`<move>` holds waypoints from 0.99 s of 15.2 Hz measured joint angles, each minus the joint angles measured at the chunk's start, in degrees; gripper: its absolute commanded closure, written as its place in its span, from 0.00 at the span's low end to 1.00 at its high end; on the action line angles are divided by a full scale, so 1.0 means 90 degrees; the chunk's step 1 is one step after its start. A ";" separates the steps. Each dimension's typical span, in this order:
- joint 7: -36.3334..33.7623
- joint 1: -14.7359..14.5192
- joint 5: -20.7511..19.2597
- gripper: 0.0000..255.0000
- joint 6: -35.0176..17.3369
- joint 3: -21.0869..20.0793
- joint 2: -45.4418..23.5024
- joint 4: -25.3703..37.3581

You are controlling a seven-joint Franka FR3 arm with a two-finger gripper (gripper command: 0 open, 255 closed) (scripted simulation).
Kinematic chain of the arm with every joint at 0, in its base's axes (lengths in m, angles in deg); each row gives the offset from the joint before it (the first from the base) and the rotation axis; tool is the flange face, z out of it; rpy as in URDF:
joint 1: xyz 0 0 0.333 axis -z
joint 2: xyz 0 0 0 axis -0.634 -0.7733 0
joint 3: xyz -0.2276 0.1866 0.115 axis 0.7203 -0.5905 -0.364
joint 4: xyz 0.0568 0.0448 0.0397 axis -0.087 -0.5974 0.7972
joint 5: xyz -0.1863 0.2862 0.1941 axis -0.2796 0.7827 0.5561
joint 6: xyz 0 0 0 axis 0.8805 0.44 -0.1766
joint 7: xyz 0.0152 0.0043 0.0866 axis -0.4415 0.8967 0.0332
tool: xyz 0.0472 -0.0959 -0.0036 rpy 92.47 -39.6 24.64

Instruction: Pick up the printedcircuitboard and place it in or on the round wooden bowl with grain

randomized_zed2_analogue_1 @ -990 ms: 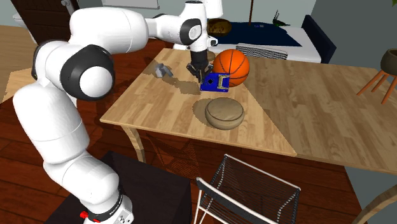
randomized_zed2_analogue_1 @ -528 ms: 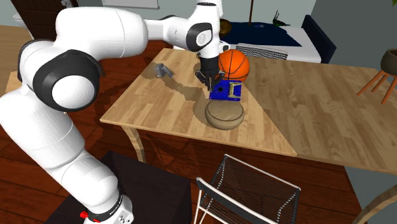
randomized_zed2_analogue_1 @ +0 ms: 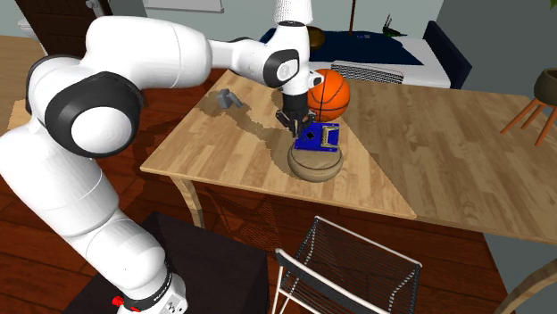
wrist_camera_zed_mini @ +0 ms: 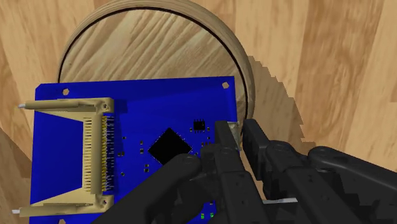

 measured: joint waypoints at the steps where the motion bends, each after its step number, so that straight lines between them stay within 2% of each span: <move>1: -0.0005 -0.0001 0.0001 1.00 -0.0076 -0.0001 -0.0010 -0.0066; 9: -0.0016 0.0003 0.0032 1.00 -0.0751 0.0000 -0.0179 -0.0575; 15: -0.0002 0.0010 0.0040 1.00 -0.0806 0.0005 -0.0208 -0.0599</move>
